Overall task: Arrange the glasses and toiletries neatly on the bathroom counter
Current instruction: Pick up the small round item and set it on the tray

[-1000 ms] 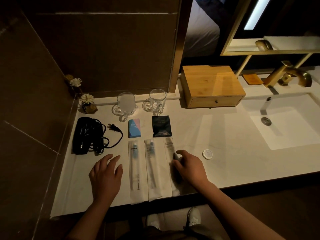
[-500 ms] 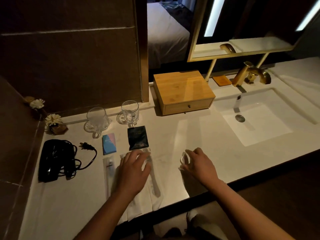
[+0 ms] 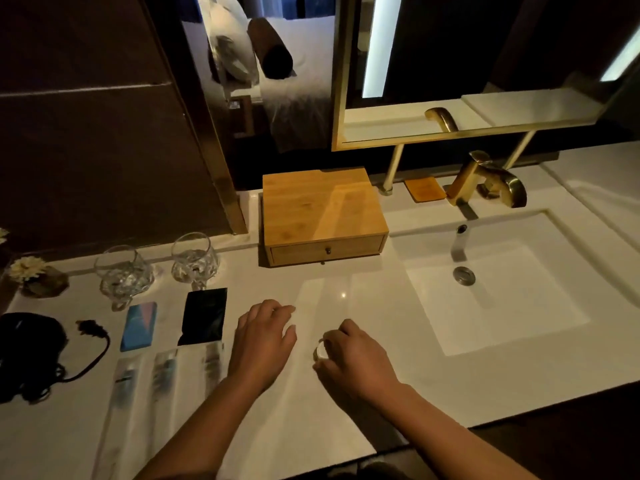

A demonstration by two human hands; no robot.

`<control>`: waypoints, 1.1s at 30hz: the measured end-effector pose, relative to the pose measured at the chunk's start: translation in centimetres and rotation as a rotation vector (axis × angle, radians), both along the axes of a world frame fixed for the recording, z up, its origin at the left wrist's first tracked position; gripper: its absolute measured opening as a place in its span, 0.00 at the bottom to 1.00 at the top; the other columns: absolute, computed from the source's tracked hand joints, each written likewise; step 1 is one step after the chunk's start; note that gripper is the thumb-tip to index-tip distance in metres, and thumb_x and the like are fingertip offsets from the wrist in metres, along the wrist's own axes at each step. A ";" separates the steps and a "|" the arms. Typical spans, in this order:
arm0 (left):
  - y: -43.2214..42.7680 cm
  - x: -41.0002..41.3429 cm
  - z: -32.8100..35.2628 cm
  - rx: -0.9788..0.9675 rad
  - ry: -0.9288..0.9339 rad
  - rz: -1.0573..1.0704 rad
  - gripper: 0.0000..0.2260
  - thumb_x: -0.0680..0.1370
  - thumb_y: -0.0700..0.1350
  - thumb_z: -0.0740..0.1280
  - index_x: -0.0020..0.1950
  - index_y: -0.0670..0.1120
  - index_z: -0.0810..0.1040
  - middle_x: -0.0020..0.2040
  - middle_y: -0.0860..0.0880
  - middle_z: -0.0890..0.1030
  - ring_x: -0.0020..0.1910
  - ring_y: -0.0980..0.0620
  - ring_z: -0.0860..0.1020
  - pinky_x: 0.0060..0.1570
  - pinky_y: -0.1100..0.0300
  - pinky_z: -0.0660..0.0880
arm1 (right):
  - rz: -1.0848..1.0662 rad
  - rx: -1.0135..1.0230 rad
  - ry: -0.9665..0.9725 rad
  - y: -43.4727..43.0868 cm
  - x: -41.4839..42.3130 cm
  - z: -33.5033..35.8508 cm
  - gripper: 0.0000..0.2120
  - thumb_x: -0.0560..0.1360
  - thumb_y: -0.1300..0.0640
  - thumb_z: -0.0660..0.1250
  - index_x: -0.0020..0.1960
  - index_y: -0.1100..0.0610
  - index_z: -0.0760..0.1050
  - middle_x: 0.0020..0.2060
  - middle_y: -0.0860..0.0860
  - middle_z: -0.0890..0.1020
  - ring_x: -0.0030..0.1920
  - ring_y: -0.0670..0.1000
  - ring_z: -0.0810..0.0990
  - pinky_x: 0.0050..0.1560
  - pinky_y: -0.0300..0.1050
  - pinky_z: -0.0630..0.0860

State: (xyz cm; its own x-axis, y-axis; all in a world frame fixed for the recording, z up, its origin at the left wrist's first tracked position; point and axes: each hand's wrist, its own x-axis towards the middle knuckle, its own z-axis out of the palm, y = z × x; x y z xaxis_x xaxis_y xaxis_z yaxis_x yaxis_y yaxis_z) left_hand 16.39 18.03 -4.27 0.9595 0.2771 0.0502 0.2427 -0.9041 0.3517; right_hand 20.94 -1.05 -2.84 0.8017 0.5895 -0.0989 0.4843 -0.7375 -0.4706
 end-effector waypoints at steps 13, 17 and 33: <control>-5.6 9.1 -2.8 0.045 0.036 0.312 0.21 0.78 0.56 0.62 0.69 0.50 0.73 0.70 0.41 0.71 0.72 0.40 0.65 0.71 0.37 0.58 | -0.184 -0.024 -0.065 -8.9 17.1 2.6 0.14 0.73 0.44 0.68 0.52 0.53 0.78 0.49 0.51 0.75 0.44 0.54 0.79 0.44 0.50 0.79; -5.8 9.0 -3.7 0.117 0.097 0.321 0.22 0.77 0.56 0.64 0.68 0.47 0.73 0.69 0.39 0.72 0.70 0.38 0.67 0.69 0.35 0.60 | -0.240 -0.036 -0.101 -10.4 21.6 3.1 0.13 0.72 0.45 0.69 0.50 0.53 0.78 0.50 0.51 0.76 0.45 0.55 0.79 0.43 0.49 0.78; -4.8 10.7 -4.0 0.173 0.125 0.389 0.21 0.77 0.58 0.59 0.66 0.51 0.73 0.68 0.43 0.73 0.69 0.42 0.69 0.71 0.38 0.59 | -0.465 -0.019 -0.144 -7.9 38.8 3.2 0.17 0.72 0.51 0.71 0.57 0.59 0.77 0.55 0.59 0.79 0.46 0.57 0.80 0.47 0.50 0.77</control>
